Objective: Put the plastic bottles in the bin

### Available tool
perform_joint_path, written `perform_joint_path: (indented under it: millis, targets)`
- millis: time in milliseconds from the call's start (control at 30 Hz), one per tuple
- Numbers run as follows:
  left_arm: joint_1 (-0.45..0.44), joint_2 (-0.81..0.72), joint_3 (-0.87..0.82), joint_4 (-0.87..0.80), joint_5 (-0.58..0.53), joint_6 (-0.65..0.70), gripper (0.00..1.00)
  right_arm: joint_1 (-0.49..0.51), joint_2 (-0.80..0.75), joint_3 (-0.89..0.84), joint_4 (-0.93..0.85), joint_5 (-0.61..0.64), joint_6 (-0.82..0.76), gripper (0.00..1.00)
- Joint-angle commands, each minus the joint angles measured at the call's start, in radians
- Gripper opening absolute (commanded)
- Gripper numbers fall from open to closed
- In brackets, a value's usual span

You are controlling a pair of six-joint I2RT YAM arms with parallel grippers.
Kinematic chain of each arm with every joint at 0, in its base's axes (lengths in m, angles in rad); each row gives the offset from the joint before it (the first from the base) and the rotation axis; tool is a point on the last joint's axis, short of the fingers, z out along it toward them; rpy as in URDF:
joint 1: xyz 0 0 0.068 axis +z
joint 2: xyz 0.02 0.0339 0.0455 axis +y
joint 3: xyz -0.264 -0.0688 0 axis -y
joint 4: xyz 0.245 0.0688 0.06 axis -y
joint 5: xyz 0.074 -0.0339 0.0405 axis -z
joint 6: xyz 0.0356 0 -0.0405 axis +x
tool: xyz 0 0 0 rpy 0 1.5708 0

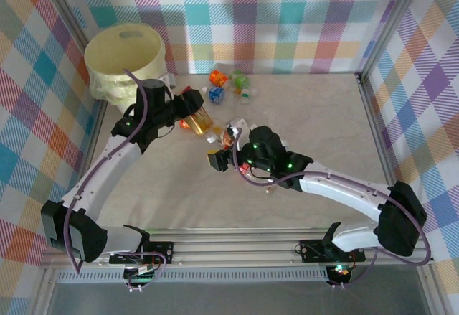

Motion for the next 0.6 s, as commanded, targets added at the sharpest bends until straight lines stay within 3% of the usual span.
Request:
perform_joint_path:
  millis: [0,233,567]
  targets:
    - [0.024,0.017,0.080,-0.030,-0.139,0.066,0.54,0.004,-0.055,-0.035,0.044,0.040,-0.015,1.00]
    - [0.082,0.048,0.190,0.035,-0.276,0.115,0.55,0.003,-0.122,-0.078,0.034,0.103,0.005,1.00]
    - [0.204,0.177,0.346,0.273,-0.333,0.074,0.54,0.004,-0.141,-0.090,0.024,0.147,0.009,1.00]
